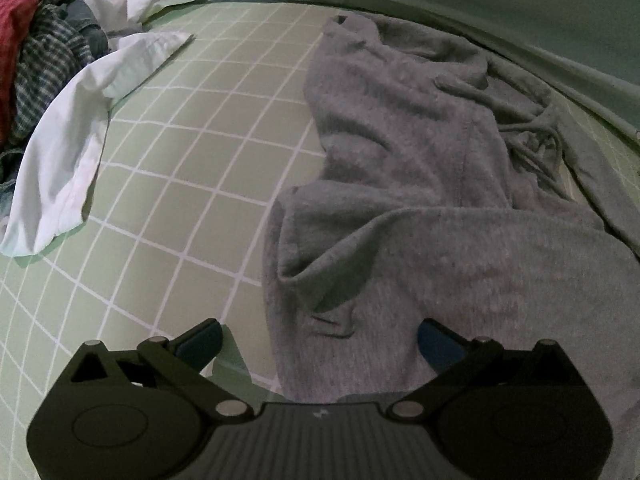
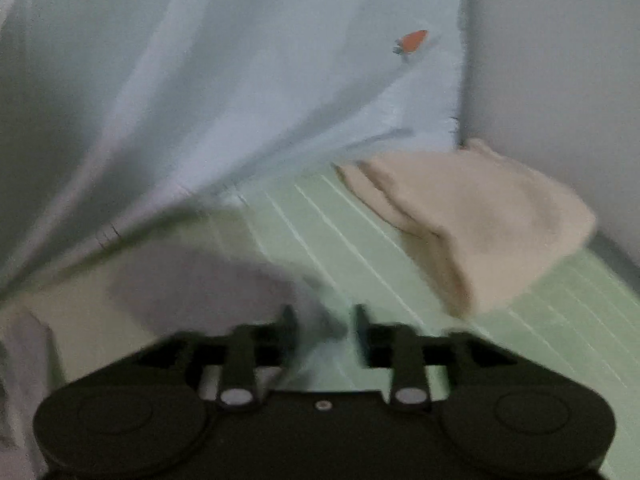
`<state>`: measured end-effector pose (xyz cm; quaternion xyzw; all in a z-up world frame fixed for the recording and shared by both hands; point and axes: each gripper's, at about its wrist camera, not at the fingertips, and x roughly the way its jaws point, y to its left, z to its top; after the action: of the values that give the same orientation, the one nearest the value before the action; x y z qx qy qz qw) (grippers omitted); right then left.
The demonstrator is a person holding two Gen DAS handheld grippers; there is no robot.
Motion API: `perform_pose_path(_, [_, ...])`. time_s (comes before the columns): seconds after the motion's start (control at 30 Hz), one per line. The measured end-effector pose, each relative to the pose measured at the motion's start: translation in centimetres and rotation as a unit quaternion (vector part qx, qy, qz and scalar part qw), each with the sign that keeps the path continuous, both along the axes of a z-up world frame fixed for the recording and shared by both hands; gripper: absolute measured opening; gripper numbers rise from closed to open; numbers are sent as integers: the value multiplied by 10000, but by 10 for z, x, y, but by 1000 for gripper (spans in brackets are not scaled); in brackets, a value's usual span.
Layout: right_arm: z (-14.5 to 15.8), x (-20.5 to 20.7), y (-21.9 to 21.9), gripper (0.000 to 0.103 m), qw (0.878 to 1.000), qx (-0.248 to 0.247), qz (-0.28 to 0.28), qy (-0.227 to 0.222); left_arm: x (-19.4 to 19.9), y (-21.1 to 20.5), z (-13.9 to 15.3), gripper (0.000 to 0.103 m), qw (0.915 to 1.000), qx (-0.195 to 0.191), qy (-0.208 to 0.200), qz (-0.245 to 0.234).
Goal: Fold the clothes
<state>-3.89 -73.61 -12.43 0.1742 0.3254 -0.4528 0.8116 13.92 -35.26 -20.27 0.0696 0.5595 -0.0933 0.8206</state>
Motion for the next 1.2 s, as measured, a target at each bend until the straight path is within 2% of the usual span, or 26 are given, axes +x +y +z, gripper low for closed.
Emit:
perform_pose_path(0.03, [-2, -6, 12, 69, 9998, -98, 65, 142, 0, 0, 0, 103, 10000, 5, 19, 26])
perform_pose_path(0.13, [-5, -12, 45, 81, 9994, -89, 309, 102, 0, 0, 1, 103, 9999, 18, 61, 89])
perform_pose_path(0.27, [-10, 11, 76, 83, 9925, 185, 1189, -231, 1, -2, 3, 103, 9999, 38, 86, 91])
perform_pose_path(0.43, [-16, 66, 94, 85, 9660, 705, 2389, -688, 4, -1, 4, 102, 10000, -39, 35, 3])
perform_pose_path(0.53, [-28, 99, 101, 85, 9526, 882, 2843, -631, 9, -5, 5, 99, 9997, -129, -149, -116])
perform_pose_path(0.6, [-37, 118, 101, 84, 9503, 943, 2933, -459, 15, -9, 6, 94, 9992, -174, -282, -232])
perform_pose_path(0.67, [-46, 126, 100, 79, 9493, 949, 2976, -352, 20, -16, 8, 87, 9982, -225, -386, -398])
perform_pose_path(0.7, [-49, 128, 100, 70, 9491, 938, 2991, -314, 22, -20, 9, 79, 9976, -251, -438, -481])
perform_pose_path(0.73, [-52, 130, 100, 48, 9491, 888, 3008, -290, 23, -23, 11, 74, 9967, -293, -493, -568])
perform_pose_path(0.77, [-53, 128, 99, 33, 9488, 812, 3039, -296, 24, -27, 12, 63, 9958, -335, -548, -655])
perform_pose_path(0.8, [-53, 125, 97, 12, 9486, 803, 3042, -340, 24, -32, 13, 54, 9950, -376, -586, -710])
perform_pose_path(0.87, [-53, 115, 87, 9, 9531, 725, 2893, -522, 22, -40, 14, 41, 9938, -418, -647, -803])
perform_pose_path(0.9, [-53, 108, 80, 8, 9567, 703, 2761, -596, 22, -47, 15, 30, 9931, -412, -662, -875])
perform_pose_path(0.93, [-54, 97, 70, 8, 9629, 712, 2525, -641, 21, -53, 15, 26, 9926, -431, -656, -926])
perform_pose_path(1.07, [-57, 48, 31, 6, 9828, 723, 1533, -736, 19, -77, 15, 25, 9894, -546, -640, -1182])
perform_pose_path(1.17, [-55, 11, 14, 6, 9903, 659, 1037, -656, 15, -99, 14, 25, 9839, -753, -525, -1530])
perform_pose_path(1.2, [-54, 1, 11, 6, 9919, 637, 927, -586, 11, -106, 14, 26, 9818, -718, -546, -1672])
